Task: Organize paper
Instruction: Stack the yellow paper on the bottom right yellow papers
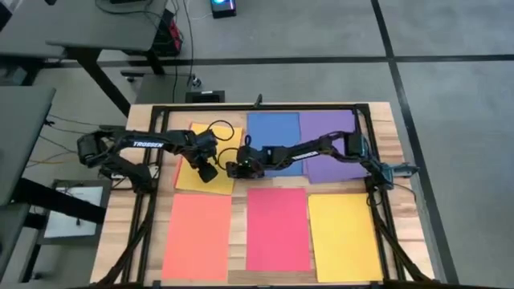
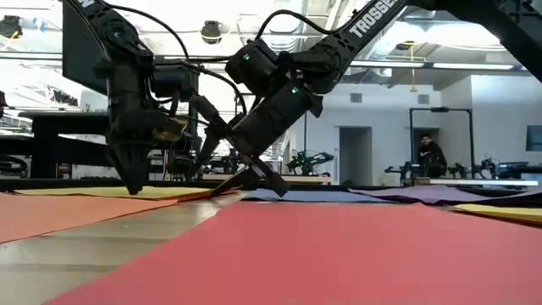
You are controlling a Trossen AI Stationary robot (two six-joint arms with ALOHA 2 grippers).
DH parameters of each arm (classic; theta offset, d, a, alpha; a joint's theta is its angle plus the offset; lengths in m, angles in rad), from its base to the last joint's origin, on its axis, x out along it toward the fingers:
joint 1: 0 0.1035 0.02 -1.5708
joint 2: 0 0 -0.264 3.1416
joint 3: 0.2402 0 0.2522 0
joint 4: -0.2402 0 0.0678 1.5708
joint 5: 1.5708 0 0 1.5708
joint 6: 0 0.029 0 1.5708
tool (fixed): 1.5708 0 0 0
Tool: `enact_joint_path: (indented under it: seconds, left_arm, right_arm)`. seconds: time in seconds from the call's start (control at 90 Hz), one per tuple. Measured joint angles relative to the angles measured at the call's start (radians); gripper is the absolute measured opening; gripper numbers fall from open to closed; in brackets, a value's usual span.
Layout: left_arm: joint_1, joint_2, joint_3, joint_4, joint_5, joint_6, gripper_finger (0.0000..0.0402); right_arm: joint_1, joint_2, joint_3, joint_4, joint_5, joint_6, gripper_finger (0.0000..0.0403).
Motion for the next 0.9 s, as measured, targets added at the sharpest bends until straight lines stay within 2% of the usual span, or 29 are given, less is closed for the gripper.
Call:
enact_joint_path:
  seconds: [0.322, 0.5, 0.689, 0.9]
  left_arm:
    - [0.0, 0.0, 0.0, 0.0, 0.0, 0.008, 0.0118]
    - [-0.001, 0.0, 0.0, 0.0, 0.0, 0.042, 0.0118]
    - [-0.001, 0.0, 0.0, 0.0, 0.002, 0.046, 0.0118]
    - [-0.001, 0.0, 0.0, 0.0, 0.004, 0.057, 0.0118]
  right_arm:
    - [0.001, -0.004, 0.001, 0.061, -0.002, 0.005, 0.0175]
    - [-0.007, 0.004, 0.0, 0.049, 0.034, 0.011, 0.0173]
    - [-0.007, 0.018, 0.001, 0.079, 0.149, 0.058, 0.0147]
    - [-0.004, 0.061, 0.003, 0.181, 0.158, 0.125, 0.0118]
